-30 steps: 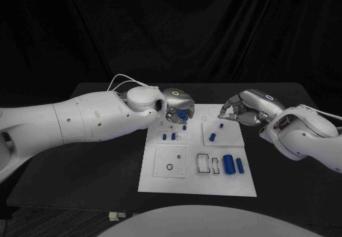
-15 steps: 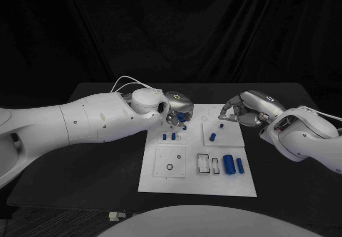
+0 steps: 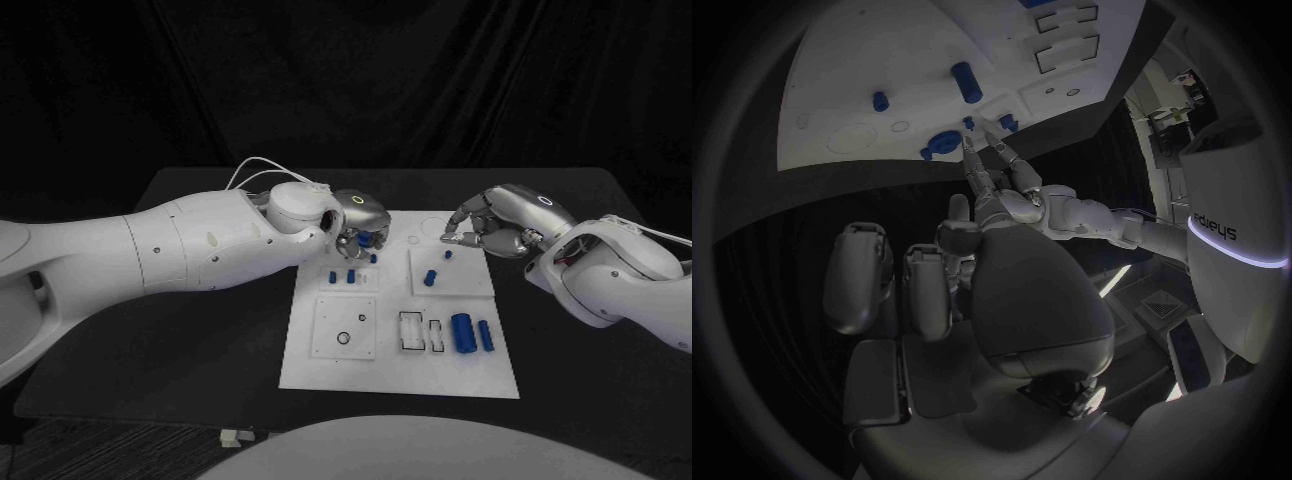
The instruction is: Assemble the parts on the task board
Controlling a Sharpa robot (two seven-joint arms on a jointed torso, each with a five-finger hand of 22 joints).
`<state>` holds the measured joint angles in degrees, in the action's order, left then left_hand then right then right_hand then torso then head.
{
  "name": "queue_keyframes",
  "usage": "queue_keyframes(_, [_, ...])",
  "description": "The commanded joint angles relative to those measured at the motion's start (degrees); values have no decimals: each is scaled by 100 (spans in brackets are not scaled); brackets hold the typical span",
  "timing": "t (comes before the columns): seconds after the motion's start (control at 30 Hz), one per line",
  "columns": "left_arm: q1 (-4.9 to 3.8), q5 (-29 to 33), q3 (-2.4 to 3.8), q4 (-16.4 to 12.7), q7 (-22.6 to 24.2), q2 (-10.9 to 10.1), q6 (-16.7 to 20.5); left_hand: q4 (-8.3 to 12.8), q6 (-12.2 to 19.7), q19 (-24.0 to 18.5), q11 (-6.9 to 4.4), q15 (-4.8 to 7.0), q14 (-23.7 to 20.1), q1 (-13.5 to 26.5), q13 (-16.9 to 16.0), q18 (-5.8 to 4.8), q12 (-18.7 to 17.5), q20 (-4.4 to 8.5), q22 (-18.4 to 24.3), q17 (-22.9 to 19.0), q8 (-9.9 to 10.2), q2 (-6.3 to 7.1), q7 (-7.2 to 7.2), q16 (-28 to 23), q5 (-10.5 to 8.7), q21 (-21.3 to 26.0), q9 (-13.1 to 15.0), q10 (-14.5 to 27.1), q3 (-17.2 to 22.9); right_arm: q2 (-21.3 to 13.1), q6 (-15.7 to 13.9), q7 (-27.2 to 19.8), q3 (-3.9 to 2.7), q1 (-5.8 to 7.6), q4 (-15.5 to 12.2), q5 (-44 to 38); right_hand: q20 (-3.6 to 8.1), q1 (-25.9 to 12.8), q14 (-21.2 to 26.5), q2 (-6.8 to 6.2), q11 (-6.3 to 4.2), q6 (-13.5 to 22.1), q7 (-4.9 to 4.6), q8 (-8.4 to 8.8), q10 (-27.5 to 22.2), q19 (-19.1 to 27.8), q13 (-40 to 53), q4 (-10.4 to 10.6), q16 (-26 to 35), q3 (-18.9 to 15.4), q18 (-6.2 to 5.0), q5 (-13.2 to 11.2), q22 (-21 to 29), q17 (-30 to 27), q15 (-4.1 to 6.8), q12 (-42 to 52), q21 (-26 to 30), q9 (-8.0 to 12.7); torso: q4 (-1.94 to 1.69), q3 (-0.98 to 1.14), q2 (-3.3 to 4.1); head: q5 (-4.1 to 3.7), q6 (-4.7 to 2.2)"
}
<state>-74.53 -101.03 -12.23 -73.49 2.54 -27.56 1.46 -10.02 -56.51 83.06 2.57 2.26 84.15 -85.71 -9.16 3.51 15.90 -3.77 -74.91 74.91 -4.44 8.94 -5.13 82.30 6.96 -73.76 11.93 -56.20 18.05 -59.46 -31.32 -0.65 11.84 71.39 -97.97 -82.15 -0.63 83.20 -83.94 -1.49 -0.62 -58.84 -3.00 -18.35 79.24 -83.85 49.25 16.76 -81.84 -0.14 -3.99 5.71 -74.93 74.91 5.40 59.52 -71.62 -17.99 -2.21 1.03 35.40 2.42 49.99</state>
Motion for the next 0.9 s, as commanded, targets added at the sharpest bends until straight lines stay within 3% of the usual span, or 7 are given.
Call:
queue_keyframes(0.03, [17, -22, 6, 9, 48, 23, -62, 56, -17, -30, -13, 34, 153, 22, 21, 4, -37, 0, -1027, 230, 35, -39, -11, -25, 48, 38, -20, -34, 25, -4, -2, -24, -3, -16, -7, -3, -47, -64, -404, -5, -112, 43, -5, 36, 89, -11, 2134, -12, 27, 34, 30, 14, -1019, 545, -17, 1376, 27, 6, -1, 0, 1, 10, 1])
queue_keyframes(0.37, [63, -22, 6, 99, 114, 90, 12, 125, 127, -40, -16, 36, 139, 22, 76, 8, -88, 3, -1024, 198, 88, -41, 29, -42, 158, 73, -88, -38, 117, -8, 35, -14, -3, -26, -8, -1, -50, -79, -403, -4, -110, 49, -8, 40, 71, -11, 2101, -12, 32, 39, 30, 12, -1019, 540, -20, 1344, 26, 8, -1, 0, 1, 8, 1])
queue_keyframes(0.9, [162, -22, 7, 245, 192, 175, 42, 188, 87, -50, -32, 44, 126, 18, 106, 13, -90, 8, -1020, 168, 52, -65, 28, -59, 249, 105, -106, -115, 206, -8, 65, -12, -3, -41, -3, 7, -52, -92, -401, -3, -107, 51, -9, 43, 57, -9, 2075, -11, 38, 41, 29, 9, -1017, 533, -22, 1320, 31, 10, -1, -1, 0, 19, 1])
